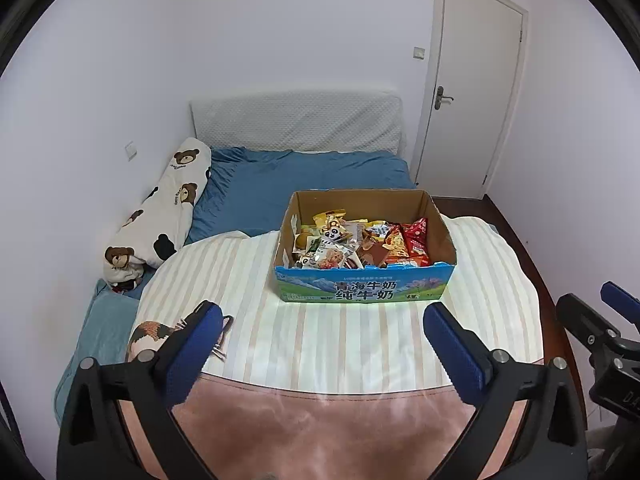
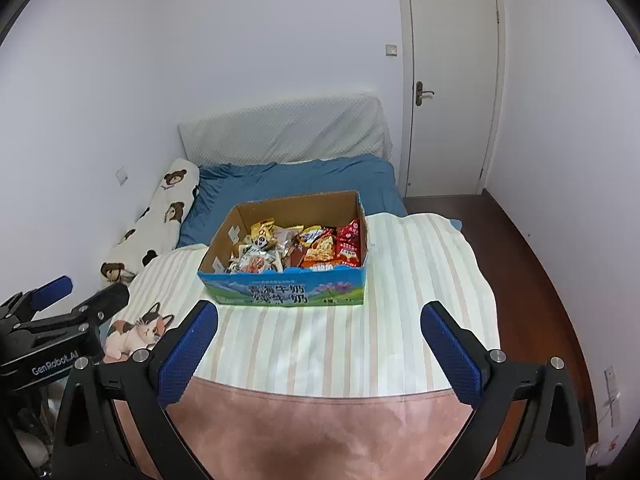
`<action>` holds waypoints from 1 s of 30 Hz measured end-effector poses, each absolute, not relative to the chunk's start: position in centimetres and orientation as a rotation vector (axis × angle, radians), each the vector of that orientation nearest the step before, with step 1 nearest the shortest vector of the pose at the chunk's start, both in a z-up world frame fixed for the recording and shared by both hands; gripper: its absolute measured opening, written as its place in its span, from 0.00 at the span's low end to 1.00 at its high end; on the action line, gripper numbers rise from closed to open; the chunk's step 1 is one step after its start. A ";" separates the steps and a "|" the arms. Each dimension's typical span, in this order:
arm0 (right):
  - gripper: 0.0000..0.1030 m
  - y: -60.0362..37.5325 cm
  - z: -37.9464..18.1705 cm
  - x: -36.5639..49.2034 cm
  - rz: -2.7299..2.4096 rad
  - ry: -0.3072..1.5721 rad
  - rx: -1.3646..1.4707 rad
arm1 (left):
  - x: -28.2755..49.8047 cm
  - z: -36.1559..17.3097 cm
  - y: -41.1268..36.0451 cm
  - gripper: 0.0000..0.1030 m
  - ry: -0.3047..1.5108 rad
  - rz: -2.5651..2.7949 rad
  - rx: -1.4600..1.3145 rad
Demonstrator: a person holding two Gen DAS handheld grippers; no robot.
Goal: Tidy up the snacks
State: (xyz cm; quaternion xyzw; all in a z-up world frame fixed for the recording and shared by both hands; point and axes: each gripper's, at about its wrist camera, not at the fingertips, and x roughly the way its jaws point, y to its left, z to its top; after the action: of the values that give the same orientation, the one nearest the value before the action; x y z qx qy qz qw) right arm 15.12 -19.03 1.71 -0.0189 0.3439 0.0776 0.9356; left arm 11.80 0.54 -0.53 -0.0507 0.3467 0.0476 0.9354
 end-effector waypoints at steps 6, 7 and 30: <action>1.00 -19.2 0.9 17.2 0.122 0.687 -0.053 | 13.3 -1.2 0.4 1.00 0.704 0.109 -0.088; 1.00 -19.2 0.9 17.5 0.117 0.688 -0.056 | 13.6 -1.3 0.3 1.00 0.704 0.109 -0.084; 1.00 -18.6 -1.9 27.0 0.077 0.753 -0.053 | 22.5 -4.6 0.6 1.00 0.807 0.131 -0.072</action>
State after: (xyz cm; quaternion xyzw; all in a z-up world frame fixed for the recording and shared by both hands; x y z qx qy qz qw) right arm 26.96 -18.64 -1.92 -0.0258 0.3673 0.0375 0.9290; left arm 22.51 0.61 -4.61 -0.0351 0.3921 0.0636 0.9171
